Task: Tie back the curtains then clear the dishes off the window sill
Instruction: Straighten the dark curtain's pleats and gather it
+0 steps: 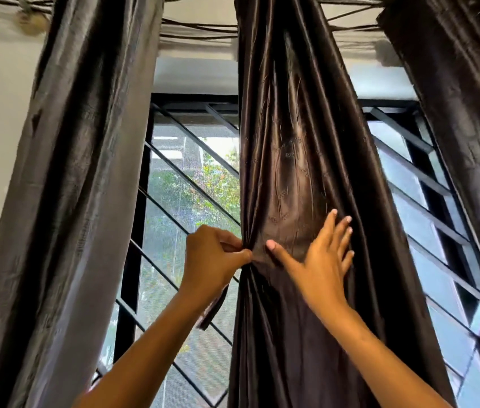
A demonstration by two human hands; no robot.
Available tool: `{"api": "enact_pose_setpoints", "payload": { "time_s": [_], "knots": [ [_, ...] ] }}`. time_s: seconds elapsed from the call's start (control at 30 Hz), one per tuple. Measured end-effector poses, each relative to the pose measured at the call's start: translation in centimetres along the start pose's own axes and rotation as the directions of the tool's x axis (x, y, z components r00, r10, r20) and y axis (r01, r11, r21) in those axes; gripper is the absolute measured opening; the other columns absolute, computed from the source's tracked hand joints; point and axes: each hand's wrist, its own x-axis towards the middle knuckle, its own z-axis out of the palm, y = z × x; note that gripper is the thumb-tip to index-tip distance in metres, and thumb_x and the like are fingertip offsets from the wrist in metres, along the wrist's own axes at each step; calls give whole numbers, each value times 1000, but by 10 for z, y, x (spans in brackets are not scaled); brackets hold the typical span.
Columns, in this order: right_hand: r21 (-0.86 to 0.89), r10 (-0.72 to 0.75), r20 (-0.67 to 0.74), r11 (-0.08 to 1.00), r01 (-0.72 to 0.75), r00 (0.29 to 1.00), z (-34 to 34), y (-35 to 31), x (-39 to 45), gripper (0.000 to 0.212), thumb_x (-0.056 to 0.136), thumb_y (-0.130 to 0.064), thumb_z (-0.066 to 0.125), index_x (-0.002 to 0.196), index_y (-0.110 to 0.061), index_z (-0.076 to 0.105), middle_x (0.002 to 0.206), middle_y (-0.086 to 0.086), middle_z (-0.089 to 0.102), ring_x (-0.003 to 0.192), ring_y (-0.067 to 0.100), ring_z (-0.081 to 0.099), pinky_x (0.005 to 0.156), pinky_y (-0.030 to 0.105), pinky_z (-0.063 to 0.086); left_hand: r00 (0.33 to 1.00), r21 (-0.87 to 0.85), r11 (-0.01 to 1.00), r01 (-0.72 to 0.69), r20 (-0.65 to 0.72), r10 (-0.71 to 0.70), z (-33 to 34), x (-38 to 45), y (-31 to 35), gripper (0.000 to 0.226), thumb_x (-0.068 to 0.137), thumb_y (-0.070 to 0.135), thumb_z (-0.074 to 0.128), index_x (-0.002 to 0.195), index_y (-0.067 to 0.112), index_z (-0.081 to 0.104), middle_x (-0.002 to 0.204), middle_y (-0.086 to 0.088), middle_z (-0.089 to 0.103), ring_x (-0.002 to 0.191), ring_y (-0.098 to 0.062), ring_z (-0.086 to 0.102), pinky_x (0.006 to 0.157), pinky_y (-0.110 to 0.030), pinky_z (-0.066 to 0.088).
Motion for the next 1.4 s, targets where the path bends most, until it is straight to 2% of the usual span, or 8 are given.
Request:
{"api": "enact_pose_setpoints", "payload": {
  "time_s": [0.13, 0.23, 0.43, 0.77, 0.93, 1.07, 1.17, 1.4],
  "knots": [
    [496, 97, 165, 852, -167, 982, 4, -8, 19, 96, 74, -40, 77, 148, -11, 23, 144, 11, 43, 132, 25, 43, 110, 38, 35, 1000, -7, 1000, -25, 19, 25, 6, -3, 3, 12, 64, 9, 82, 66, 15, 71, 59, 6, 68, 55, -1, 65, 61, -21, 56],
    [351, -43, 8, 936, 37, 999, 5, -11, 16, 34, 85, -13, 67, 118, -8, 63, 109, 10, 70, 104, 26, 65, 88, 40, 52, 999, -10, 999, -36, 11, 37, 8, -4, 0, 12, 67, 10, 82, 67, 16, 71, 59, 9, 66, 58, 1, 65, 61, -16, 53],
    [-306, -263, 234, 894, 327, 936, -11, -32, -29, 71, 88, 0, 43, 148, -33, 24, 118, 6, 62, 111, 31, 56, 80, 36, 43, 998, -38, 997, -68, 0, 68, 7, -6, -6, 9, 71, 9, 81, 78, 8, 75, 58, 16, 62, 55, 11, 61, 57, -4, 48],
    [-31, -390, 560, 872, 489, 731, -16, -11, -31, 54, 90, -16, 53, 142, -24, 41, 155, -2, 27, 137, 11, 34, 107, 24, 35, 998, -30, 998, -60, -27, 59, 9, -2, -10, 9, 68, 14, 84, 71, 11, 75, 55, 15, 63, 59, 4, 65, 56, -6, 48],
    [267, -274, -117, 917, 296, 955, -30, -20, 37, 67, 75, -38, 76, 134, -16, 52, 151, 8, 35, 139, 12, 32, 110, 19, 26, 998, -53, 998, -36, -46, 34, 12, -2, -14, 10, 68, 12, 84, 69, 14, 74, 54, 16, 64, 56, 4, 65, 55, -4, 46],
    [418, -46, 39, 908, 25, 998, -26, -47, 113, 119, 62, -48, 83, 150, -10, 11, 153, 10, 28, 139, 23, 31, 113, 38, 30, 998, -90, 994, -57, -33, 54, 16, -6, -10, 17, 68, 11, 83, 64, 21, 71, 50, 17, 63, 55, 4, 64, 53, -4, 46],
    [609, -14, 273, 777, -162, 962, -19, -52, 130, 86, 61, -30, 88, 132, -6, 46, 124, 10, 61, 106, 21, 62, 87, 36, 55, 997, -76, 995, -68, -37, 66, 18, -6, -11, 9, 69, 13, 83, 69, 15, 74, 55, 16, 64, 56, 6, 64, 53, -4, 45],
    [8, -258, -3, 966, 258, 966, -28, -34, 59, 44, 75, -3, 65, 112, -27, 68, 98, -1, 71, 96, 23, 66, 81, 38, 55, 992, -79, 992, -95, -86, 88, 20, -10, -7, 10, 68, 12, 83, 74, 8, 76, 58, 17, 63, 59, 9, 63, 56, -2, 44]
  ]
}}
